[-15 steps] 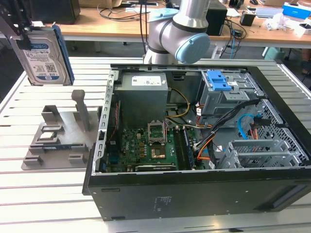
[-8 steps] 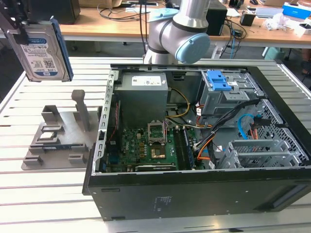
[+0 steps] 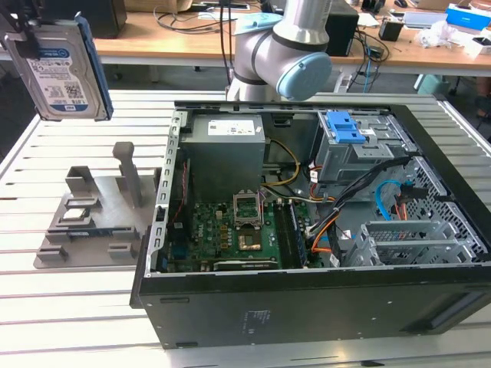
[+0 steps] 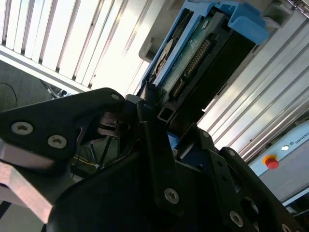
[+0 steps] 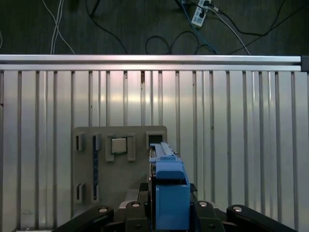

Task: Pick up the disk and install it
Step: 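Pick up the disk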

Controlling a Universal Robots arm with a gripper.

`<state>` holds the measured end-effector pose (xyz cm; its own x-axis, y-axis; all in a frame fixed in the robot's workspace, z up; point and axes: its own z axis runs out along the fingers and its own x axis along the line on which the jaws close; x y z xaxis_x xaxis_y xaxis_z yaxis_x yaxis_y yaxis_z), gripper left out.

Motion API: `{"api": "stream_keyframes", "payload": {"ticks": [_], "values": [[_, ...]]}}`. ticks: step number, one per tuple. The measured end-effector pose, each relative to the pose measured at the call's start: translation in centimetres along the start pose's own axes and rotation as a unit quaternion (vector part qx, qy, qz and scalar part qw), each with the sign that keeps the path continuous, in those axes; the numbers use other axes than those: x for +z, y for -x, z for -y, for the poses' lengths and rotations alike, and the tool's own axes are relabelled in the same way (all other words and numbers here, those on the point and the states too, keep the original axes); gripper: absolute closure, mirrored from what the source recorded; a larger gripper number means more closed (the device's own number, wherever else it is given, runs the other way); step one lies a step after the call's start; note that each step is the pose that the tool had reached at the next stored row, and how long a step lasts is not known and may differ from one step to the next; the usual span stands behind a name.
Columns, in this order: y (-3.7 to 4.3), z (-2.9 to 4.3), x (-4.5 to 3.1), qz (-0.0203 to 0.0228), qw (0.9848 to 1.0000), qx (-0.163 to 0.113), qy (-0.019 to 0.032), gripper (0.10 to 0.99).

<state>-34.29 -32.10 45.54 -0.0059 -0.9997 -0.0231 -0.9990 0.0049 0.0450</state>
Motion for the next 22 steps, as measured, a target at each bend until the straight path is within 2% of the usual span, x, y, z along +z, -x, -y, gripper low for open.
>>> {"api": "stream_keyframes", "payload": {"ticks": [22], "values": [[0.06,-0.12,-2.75,0.0,1.0,0.0,0.0,0.718]]}}
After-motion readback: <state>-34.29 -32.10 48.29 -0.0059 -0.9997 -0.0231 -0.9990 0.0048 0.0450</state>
